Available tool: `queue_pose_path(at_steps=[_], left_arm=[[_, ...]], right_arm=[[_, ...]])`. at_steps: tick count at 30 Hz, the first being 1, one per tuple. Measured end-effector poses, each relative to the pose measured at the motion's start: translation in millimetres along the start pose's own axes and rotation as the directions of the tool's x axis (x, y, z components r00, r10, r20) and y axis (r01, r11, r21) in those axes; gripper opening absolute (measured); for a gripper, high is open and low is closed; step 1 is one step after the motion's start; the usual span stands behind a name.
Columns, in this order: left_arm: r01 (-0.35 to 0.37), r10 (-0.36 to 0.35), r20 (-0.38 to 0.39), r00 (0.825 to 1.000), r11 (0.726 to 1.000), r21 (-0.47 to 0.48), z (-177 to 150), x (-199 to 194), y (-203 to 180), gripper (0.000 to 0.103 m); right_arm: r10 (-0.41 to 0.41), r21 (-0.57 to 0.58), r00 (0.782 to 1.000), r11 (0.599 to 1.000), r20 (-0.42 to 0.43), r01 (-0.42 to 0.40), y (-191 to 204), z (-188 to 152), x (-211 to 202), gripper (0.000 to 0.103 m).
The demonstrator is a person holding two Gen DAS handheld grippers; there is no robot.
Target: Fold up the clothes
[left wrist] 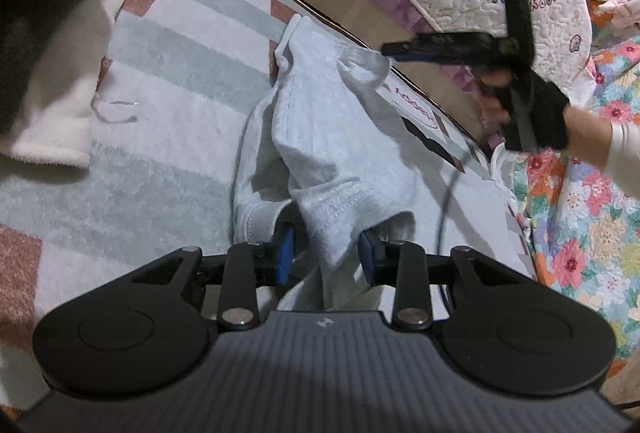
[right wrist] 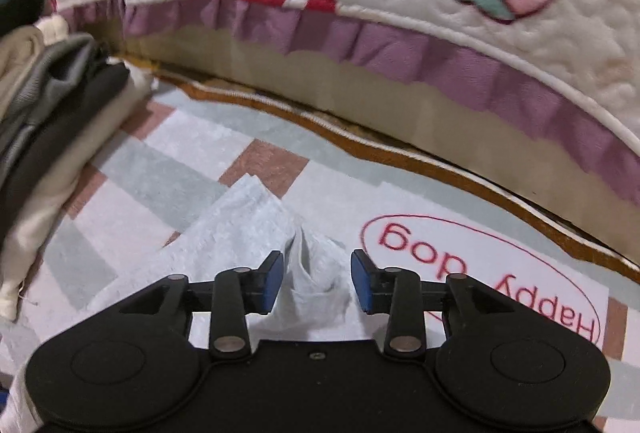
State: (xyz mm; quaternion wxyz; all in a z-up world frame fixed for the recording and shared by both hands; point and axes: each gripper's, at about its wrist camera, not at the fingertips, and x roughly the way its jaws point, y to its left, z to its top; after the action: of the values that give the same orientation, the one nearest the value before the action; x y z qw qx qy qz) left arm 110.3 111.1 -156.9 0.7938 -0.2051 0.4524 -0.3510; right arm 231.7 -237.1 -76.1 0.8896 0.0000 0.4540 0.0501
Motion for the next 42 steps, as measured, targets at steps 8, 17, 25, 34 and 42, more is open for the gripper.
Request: queue_pose_path(at_steps=[8, 17, 25, 34, 42], left_arm=[[-0.024, 0.025, -0.015, 1.0, 1.0, 0.011, -1.5, 7.9, 2.2, 0.033], [-0.033, 0.034, -0.016, 0.999, 0.999, 0.024, -2.8, 8.3, 2.0, 0.033], [-0.052, 0.053, -0.023, 0.998, 0.998, 0.026, -3.7, 8.9, 3.5, 0.033], [-0.056, 0.057, -0.027, 0.998, 0.998, 0.019, -4.2, 8.9, 5.7, 0.033], [-0.05, 0.047, -0.054, 0.997, 0.997, -0.05, -1.3, 6.8, 6.0, 0.035]], right_arm=[[0.123, 0.385, 0.992, 0.916, -0.006, -0.112, -49.1, -41.8, 5.0, 0.046], [0.172, 0.183, 0.984, 0.97, -0.04, -0.162, -24.4, -52.6, 36.4, 0.009], [0.029, 0.344, 0.994, 0.937, 0.105, -0.063, -58.1, -67.1, 36.8, 0.025], [0.055, 0.172, 0.982, 0.981, 0.183, -0.087, -41.0, -40.5, 7.1, 0.019], [0.046, -0.023, 0.998, 0.999, 0.044, -0.045, -24.0, -50.8, 45.0, 0.01]])
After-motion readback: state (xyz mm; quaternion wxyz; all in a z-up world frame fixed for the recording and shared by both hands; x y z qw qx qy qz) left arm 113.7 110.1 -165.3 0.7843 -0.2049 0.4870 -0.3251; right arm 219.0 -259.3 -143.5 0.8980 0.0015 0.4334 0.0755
